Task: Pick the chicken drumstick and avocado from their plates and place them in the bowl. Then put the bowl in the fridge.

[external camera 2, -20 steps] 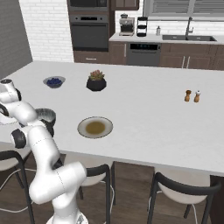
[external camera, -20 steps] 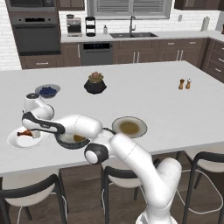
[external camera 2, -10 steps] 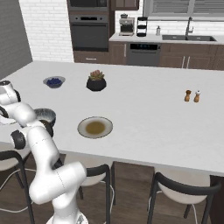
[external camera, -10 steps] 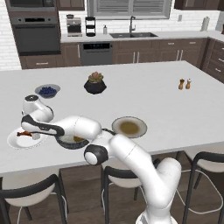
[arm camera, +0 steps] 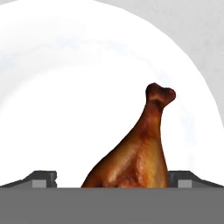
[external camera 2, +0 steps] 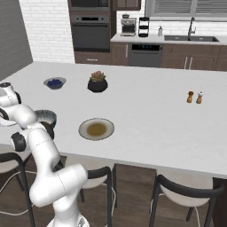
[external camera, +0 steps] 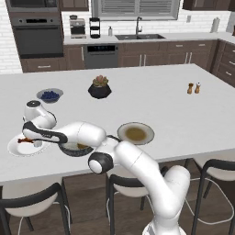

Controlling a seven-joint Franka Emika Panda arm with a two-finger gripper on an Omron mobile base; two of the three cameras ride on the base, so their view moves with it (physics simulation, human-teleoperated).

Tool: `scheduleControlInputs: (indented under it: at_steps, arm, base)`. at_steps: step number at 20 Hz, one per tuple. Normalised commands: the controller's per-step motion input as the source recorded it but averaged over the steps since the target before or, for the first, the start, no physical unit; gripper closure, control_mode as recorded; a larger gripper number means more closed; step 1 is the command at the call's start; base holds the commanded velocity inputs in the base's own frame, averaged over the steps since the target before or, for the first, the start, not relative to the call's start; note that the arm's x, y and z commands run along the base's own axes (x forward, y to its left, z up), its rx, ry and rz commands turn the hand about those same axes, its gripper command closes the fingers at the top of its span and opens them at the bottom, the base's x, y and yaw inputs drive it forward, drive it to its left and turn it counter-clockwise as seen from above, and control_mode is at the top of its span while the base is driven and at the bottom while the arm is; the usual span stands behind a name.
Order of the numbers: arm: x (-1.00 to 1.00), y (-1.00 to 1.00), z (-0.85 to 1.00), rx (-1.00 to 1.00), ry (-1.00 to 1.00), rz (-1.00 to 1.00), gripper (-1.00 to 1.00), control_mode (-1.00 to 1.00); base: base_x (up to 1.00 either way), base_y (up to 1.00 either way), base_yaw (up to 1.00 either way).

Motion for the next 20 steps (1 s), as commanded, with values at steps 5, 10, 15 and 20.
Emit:
scheduleControlInputs:
  at_steps: [5, 10, 15, 20]
  arm:
    - [-0.04, 0.0, -0.26, 0.0, 0.0, 0.0, 1.0, -1.0]
    - [0.0, 0.0, -0.01, 0.0, 0.0, 0.0, 1.0, -1.0]
    - [-0.02, -0.2, 0.12, 0.0, 0.0, -0.02, 1.0, -1.0]
    - [-0.18, -0.4, 0.48, 0.0, 0.0, -0.12, 1.0, -1.0]
  base:
    - [0.0, 0.0, 0.0]
    - [0.0, 0.0, 0.0]
    - [0.0, 0.0, 0.0]
    - [0.0, 0.0, 0.0]
